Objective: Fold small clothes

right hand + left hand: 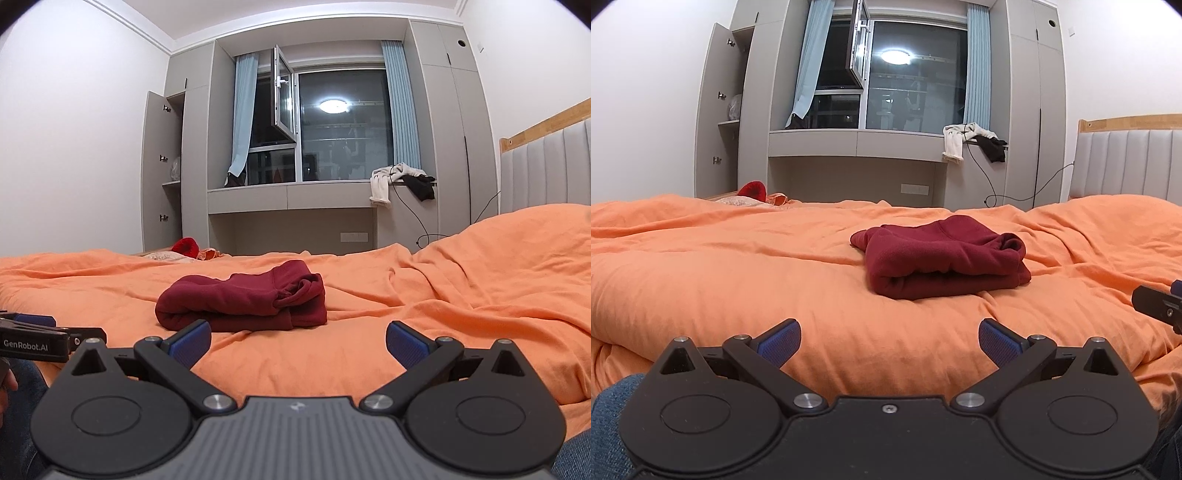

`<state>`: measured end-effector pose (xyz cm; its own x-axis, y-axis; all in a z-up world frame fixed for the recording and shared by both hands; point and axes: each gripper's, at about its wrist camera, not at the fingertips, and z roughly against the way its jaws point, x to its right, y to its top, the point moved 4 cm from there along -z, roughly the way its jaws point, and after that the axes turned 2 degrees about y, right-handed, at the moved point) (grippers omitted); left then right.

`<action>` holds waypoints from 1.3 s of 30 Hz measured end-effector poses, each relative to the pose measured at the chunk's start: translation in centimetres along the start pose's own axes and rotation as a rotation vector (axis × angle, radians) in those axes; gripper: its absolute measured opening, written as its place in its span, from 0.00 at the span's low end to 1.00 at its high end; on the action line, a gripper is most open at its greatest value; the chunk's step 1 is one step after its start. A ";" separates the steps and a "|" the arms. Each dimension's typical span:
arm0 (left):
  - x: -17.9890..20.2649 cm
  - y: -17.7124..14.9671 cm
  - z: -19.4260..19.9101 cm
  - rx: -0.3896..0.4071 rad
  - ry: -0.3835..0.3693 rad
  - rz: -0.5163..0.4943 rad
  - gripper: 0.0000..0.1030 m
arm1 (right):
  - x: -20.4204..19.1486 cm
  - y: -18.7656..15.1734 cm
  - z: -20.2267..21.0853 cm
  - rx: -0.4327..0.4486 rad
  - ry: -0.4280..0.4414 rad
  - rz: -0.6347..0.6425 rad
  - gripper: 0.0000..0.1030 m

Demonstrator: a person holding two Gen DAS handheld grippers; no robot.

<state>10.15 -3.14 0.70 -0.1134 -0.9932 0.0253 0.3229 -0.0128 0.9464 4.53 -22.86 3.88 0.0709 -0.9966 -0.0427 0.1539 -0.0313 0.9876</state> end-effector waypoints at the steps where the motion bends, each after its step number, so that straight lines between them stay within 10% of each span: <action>1: 0.1 0.1 -0.1 -0.001 0.001 -0.004 0.99 | 0.0 0.0 0.0 -0.001 0.001 0.001 1.00; 39: 0.7 -0.3 -0.7 -0.011 0.002 -0.025 0.99 | 0.1 -0.4 -0.2 -0.010 -0.003 0.002 1.00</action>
<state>10.68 -3.94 0.21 -0.1194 -0.9928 0.0013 0.3301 -0.0385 0.9432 4.68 -22.93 3.47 0.0688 -0.9968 -0.0398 0.1635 -0.0281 0.9861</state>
